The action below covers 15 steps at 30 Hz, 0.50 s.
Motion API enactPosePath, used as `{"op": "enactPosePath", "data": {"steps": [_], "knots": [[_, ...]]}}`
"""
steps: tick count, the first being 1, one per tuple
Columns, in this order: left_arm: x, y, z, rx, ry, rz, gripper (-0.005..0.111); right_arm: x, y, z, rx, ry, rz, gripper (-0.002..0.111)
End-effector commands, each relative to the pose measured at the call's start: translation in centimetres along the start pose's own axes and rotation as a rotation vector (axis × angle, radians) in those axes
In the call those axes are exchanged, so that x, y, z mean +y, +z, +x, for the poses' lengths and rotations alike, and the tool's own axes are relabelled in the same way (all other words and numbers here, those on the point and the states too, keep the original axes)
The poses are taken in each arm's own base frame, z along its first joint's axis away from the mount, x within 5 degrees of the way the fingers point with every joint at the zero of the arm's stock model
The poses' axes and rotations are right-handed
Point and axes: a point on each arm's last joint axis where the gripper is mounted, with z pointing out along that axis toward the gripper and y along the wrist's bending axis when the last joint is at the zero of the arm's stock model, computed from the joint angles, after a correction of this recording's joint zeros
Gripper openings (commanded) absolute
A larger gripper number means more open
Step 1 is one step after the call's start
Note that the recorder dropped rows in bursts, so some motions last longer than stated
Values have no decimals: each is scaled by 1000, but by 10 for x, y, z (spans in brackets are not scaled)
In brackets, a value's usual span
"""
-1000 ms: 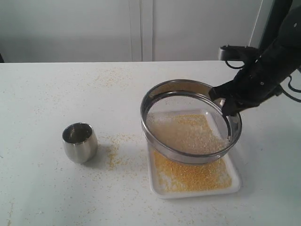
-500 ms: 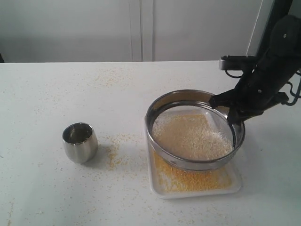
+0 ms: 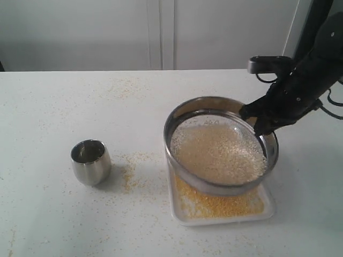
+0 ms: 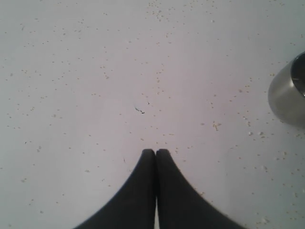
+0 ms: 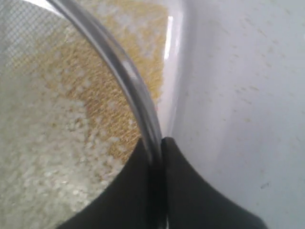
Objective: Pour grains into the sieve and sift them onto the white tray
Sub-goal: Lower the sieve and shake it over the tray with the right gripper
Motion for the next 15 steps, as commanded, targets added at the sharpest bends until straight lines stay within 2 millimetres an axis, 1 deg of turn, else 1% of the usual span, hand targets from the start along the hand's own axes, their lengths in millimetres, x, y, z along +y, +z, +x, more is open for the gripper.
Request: {"op": "enactPosePath", "data": {"steps": [1, 2, 3, 4, 5, 6, 7, 8, 9, 10, 11, 12, 13, 14, 15], "knots": [[1, 0, 2, 3, -9, -1, 0, -15, -12, -3, -84, 332, 153, 0], [1, 0, 2, 3, -9, -1, 0, -15, -14, -4, -97, 333, 158, 0], [1, 0, 2, 3, -9, -1, 0, -7, -14, -5, -89, 251, 110, 0], [1, 0, 2, 3, -9, -1, 0, 8, -13, -5, -48, 54, 15, 0], [1, 0, 2, 3, -9, -1, 0, 20, -12, -1, -4, -193, -65, 0], [1, 0, 2, 3, -9, -1, 0, 21, -11, 0, -2, -238, -66, 0], [1, 0, 2, 3, -9, -1, 0, 8, -14, -7, -73, -61, 38, 0], [1, 0, 2, 3, -9, -1, 0, -2, -16, -10, -128, 143, 101, 0], [1, 0, 2, 3, -9, -1, 0, -8, -19, -11, -163, 338, 128, 0], [1, 0, 3, 5, -9, -2, 0, -6, -18, -12, -175, 328, 107, 0], [1, 0, 3, 5, -9, -2, 0, 5, -16, -13, -151, 152, 53, 0], [1, 0, 3, 5, -9, -2, 0, 20, -12, -10, -96, -80, -38, 0], [1, 0, 2, 3, -9, -1, 0, 28, -10, -5, -49, -252, -98, 0], [1, 0, 2, 3, -9, -1, 0, 15, -9, -9, -74, -67, 29, 0], [1, 0, 2, 3, -9, -1, 0, 2, -10, -10, -115, 179, 109, 0]]}}
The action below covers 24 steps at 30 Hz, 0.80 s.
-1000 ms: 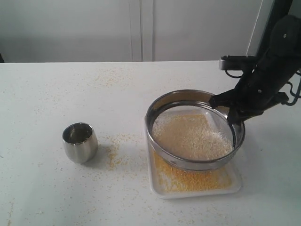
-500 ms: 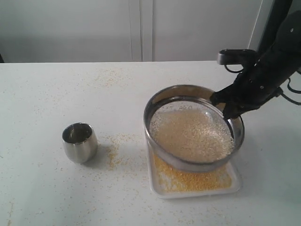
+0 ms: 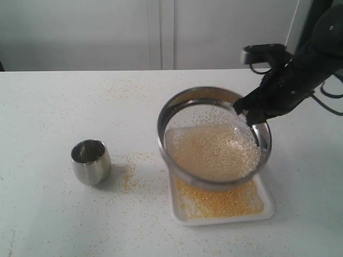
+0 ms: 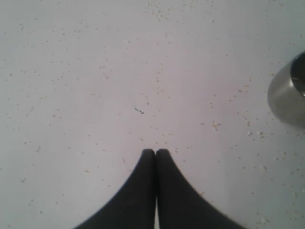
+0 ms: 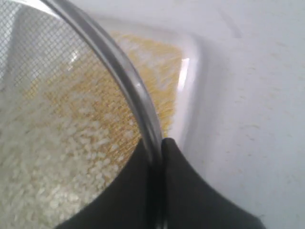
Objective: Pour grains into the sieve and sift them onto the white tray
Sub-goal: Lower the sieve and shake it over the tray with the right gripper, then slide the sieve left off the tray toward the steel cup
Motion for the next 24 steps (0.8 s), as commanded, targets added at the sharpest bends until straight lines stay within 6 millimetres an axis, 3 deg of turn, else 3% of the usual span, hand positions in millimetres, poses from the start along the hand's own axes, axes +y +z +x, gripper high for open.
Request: {"op": "enactPosePath", "data": {"steps": [1, 2, 3, 4, 5, 6, 8, 9, 10, 11, 13, 24], "knots": [[1, 0, 2, 3, -9, -1, 0, -12, -2, 0, -37, 394, 130, 0], [1, 0, 2, 3, -9, -1, 0, 1, 1, 0, 1, 242, 45, 0], [1, 0, 2, 3, -9, -1, 0, 20, 4, 6, 84, -154, -119, 0], [1, 0, 2, 3, -9, -1, 0, 16, 5, 6, 88, -48, -77, 0], [1, 0, 2, 3, -9, -1, 0, -6, 3, 0, -13, 393, 88, 0], [1, 0, 2, 3, -9, -1, 0, -7, 3, 0, -21, 445, 98, 0], [1, 0, 2, 3, -9, -1, 0, 26, 5, 3, 89, -80, -181, 0], [1, 0, 2, 3, -9, -1, 0, 21, 5, 2, 81, 43, -122, 0], [1, 0, 2, 3, -9, -1, 0, 12, 3, -1, 48, 293, -53, 0], [1, 0, 2, 3, -9, -1, 0, 13, 1, -1, 45, 271, -69, 0], [1, 0, 2, 3, -9, -1, 0, 34, 0, 1, 91, 68, -197, 0], [1, 0, 2, 3, -9, -1, 0, 81, 1, 2, 136, -69, -247, 0]]}}
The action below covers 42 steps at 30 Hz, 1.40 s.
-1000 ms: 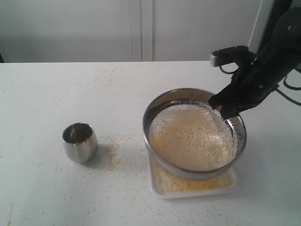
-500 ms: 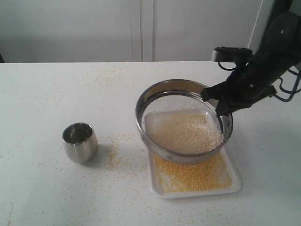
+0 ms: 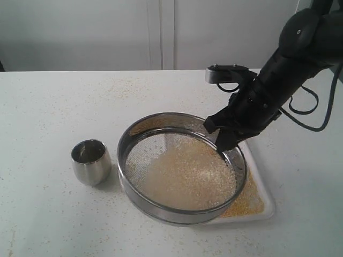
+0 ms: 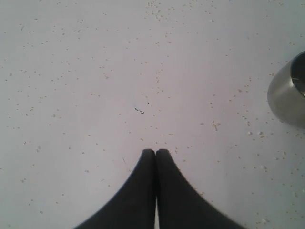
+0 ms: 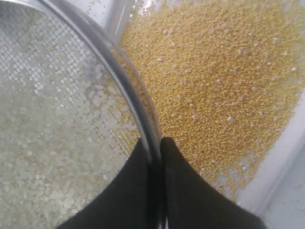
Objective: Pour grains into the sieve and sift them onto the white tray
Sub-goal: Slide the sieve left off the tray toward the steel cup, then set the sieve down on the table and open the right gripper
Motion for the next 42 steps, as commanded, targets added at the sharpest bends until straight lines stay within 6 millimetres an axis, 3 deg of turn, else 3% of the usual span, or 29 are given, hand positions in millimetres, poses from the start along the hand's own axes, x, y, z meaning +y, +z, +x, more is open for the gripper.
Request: {"op": "enactPosePath", "data": {"steps": [1, 10, 21, 35, 42], "knots": [[1, 0, 2, 3, -9, -1, 0, 29, -1, -2, -7, -66, -42, 0], [1, 0, 2, 3, -9, -1, 0, 63, 17, 9, 73, -220, -10, 0], [1, 0, 2, 3, -9, -1, 0, 114, 39, 6, -2, -304, -16, 0], [1, 0, 2, 3, -9, -1, 0, 107, 93, 1, 24, -235, 7, 0], [1, 0, 2, 3, -9, -1, 0, 104, 109, -4, -13, -189, 1, 0]]}}
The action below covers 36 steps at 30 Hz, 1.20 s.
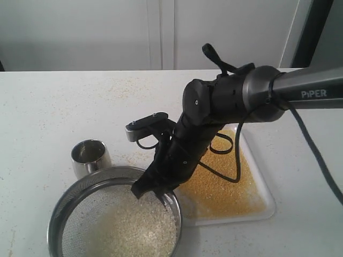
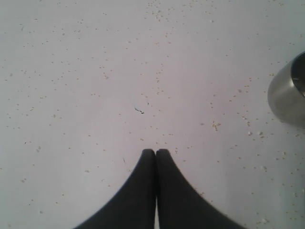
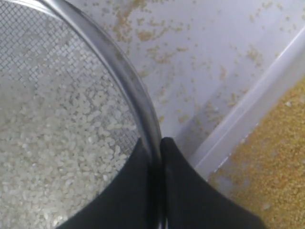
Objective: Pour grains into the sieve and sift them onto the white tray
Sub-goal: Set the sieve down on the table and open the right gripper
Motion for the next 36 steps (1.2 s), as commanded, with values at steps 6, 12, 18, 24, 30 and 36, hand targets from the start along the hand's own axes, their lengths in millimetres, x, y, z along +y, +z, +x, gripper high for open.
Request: {"op": "enactPosePath", "data": {"steps": [6, 12, 18, 24, 30, 36], "knots": [[1, 0, 2, 3, -9, -1, 0, -4, 13, -8, -80, 63, 6, 0], [1, 0, 2, 3, -9, -1, 0, -6, 20, -7, -71, 20, 17, 0], [1, 0, 2, 3, -9, -1, 0, -6, 20, -6, -58, -5, 14, 0], [1, 0, 2, 3, -9, -1, 0, -6, 20, -6, -58, -7, 14, 23], [1, 0, 2, 3, -9, -1, 0, -5, 15, -8, -83, -10, 20, 35], [1, 0, 2, 3, -9, -1, 0, -3, 4, -11, -118, -16, 25, 35]]}}
